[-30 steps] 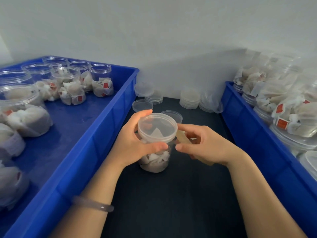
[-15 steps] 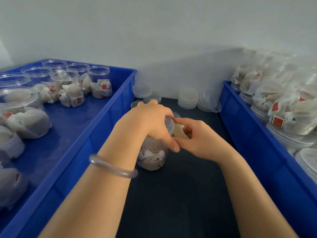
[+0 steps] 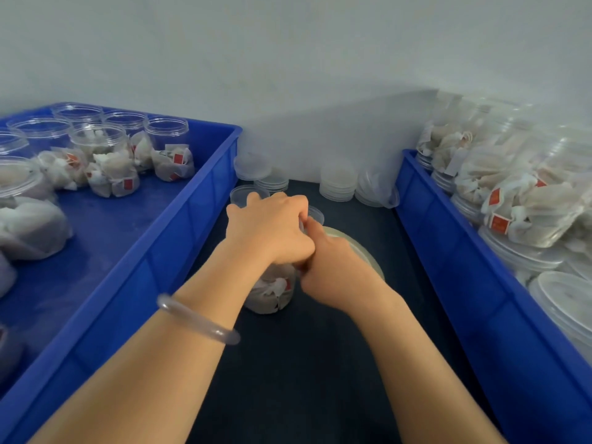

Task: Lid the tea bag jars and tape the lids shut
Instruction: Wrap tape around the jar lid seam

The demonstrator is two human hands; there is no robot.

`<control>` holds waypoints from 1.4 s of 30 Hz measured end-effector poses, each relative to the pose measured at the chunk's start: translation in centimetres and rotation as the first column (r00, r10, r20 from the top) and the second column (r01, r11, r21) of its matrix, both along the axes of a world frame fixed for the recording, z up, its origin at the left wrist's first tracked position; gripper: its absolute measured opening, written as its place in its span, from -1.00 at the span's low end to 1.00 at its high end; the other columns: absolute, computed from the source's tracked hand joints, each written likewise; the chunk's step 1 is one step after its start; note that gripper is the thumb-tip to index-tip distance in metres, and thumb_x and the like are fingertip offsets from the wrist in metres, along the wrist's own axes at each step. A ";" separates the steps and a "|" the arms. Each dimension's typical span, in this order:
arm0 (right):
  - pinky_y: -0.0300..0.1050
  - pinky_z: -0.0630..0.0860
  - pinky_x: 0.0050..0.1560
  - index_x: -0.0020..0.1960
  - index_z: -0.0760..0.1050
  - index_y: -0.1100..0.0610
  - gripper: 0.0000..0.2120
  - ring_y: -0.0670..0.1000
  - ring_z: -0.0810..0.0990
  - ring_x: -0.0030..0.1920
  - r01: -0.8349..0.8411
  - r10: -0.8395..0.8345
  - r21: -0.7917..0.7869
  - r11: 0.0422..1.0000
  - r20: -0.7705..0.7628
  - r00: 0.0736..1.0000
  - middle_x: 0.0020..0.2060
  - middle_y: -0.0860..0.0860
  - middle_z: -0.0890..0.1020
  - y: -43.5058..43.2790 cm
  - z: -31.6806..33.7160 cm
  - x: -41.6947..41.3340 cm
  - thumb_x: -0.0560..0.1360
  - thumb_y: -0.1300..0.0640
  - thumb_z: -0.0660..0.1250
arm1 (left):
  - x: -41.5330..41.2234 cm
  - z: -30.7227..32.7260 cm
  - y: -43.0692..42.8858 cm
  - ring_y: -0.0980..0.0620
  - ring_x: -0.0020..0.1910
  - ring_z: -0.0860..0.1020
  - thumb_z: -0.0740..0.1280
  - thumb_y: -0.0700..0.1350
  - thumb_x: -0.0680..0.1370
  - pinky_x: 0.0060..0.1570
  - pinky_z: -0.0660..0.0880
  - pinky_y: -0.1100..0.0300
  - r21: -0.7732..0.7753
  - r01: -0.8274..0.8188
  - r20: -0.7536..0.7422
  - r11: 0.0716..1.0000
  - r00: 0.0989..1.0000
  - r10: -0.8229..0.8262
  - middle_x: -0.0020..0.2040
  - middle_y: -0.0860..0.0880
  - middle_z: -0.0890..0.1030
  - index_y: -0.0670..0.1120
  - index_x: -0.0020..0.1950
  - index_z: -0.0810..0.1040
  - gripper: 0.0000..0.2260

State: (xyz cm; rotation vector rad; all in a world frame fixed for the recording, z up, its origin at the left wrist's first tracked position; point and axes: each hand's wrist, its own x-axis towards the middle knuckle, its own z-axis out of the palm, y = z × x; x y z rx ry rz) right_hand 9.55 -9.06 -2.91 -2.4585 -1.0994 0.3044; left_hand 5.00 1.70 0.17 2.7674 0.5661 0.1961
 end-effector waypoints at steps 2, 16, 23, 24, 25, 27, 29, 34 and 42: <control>-0.20 0.23 -0.46 0.50 0.06 0.19 -0.40 -0.06 0.37 -0.38 0.050 -0.043 -0.086 0.995 0.080 0.996 -0.20 0.06 0.50 -0.3 0.3 -0.1 0.54 0.19 0.23 | 0.3 0.2 -0.2 -0.06 0.07 0.33 0.32 -0.08 0.37 -0.08 0.21 -0.01 -0.046 -0.032 0.014 0.998 0.999 0.033 0.00 0.09 0.44 0.09 -0.03 0.42 -0.79; -0.19 0.36 -0.36 0.55 -0.07 0.14 -0.33 0.05 0.57 -0.07 0.029 0.017 -0.262 0.965 0.169 0.985 0.03 0.09 0.53 -3.0 3.0 -3.2 0.55 0.15 0.18 | 2.3 0.7 0.4 -0.17 0.19 0.32 0.39 0.04 0.33 0.00 0.28 -0.11 -0.092 -0.165 -0.028 0.982 0.986 0.163 0.03 -0.01 0.48 0.04 0.06 0.43 -0.66; -0.08 0.47 -0.04 0.54 -0.15 0.29 -0.14 0.12 0.54 0.17 0.140 -0.090 -0.382 0.913 0.145 0.985 0.24 0.20 0.50 -2.1 0.4 0.8 0.56 -0.15 0.25 | 1.9 0.6 0.7 -0.16 0.20 0.35 0.53 0.05 0.30 0.13 0.35 -0.18 0.015 -0.075 -0.088 0.997 0.993 0.076 0.07 0.02 0.48 0.04 0.15 0.42 -0.51; -0.08 0.46 -0.04 0.54 -0.10 0.30 -0.12 0.12 0.54 0.17 0.139 -0.093 -0.375 0.916 0.139 0.986 0.23 0.20 0.51 -1.8 -0.5 1.3 0.53 -0.20 0.26 | 1.9 0.8 0.8 -0.16 0.22 0.36 0.54 0.08 0.30 0.14 0.36 -0.18 0.026 -0.072 -0.106 0.997 0.992 0.075 0.10 0.02 0.48 0.04 0.17 0.42 -0.47; -0.07 0.46 -0.02 0.53 -0.03 0.29 -0.13 0.12 0.53 0.18 0.124 -0.085 -0.347 0.930 0.126 0.988 0.23 0.20 0.51 -1.5 -1.4 1.6 0.51 -0.22 0.27 | 1.7 1.0 0.9 -0.16 0.24 0.35 0.54 0.12 0.29 0.16 0.35 -0.18 0.038 -0.064 -0.131 0.997 0.989 0.069 0.14 0.03 0.48 0.04 0.21 0.41 -0.43; -0.04 0.47 0.09 0.52 0.04 0.24 -0.16 0.12 0.51 0.22 0.078 -0.041 -0.290 0.954 0.132 0.990 0.27 0.17 0.49 -1.0 -3.3 1.9 0.50 -0.22 0.29 | 1.3 1.3 1.0 -0.14 0.33 0.32 0.53 0.19 0.27 0.24 0.32 -0.20 0.026 -0.012 -0.157 1.000 0.987 0.016 0.29 0.03 0.42 0.06 0.34 0.35 -0.28; 0.02 0.48 0.12 0.51 0.05 0.21 -0.18 0.13 0.52 0.20 0.042 0.004 -0.269 0.962 0.169 0.986 0.23 0.16 0.53 -0.4 -4.7 2.2 0.50 -0.25 0.28 | 0.5 1.1 1.4 0.00 0.38 0.30 0.48 0.23 0.29 0.34 0.24 -0.22 -0.130 0.038 0.075 0.991 0.997 -0.029 0.37 0.09 0.35 0.09 0.39 0.33 -0.27; 0.01 0.38 0.11 0.27 0.38 0.11 -0.32 0.14 0.46 0.17 0.032 0.078 -0.284 0.958 0.367 0.927 0.09 0.10 0.57 -0.2 -5.9 2.5 0.42 -0.41 0.21 | -1.8 -3.8 2.2 0.29 0.21 0.40 0.25 0.13 0.56 0.17 0.36 0.34 -0.573 0.131 0.662 0.809 0.656 0.363 0.22 0.22 0.47 0.05 0.30 0.44 -0.65; -0.14 0.55 0.14 0.27 0.47 0.00 -0.36 -0.15 0.54 0.17 0.151 0.073 0.657 0.739 -0.301 0.951 0.17 -0.08 0.58 0.0 -3.9 2.1 0.23 -0.03 0.55 | -1.3 -9.8 3.0 0.06 0.20 0.52 0.08 0.56 0.27 0.24 0.43 0.04 -0.784 0.328 0.573 0.527 0.708 0.413 0.22 -0.06 0.55 -0.01 0.26 0.45 -0.18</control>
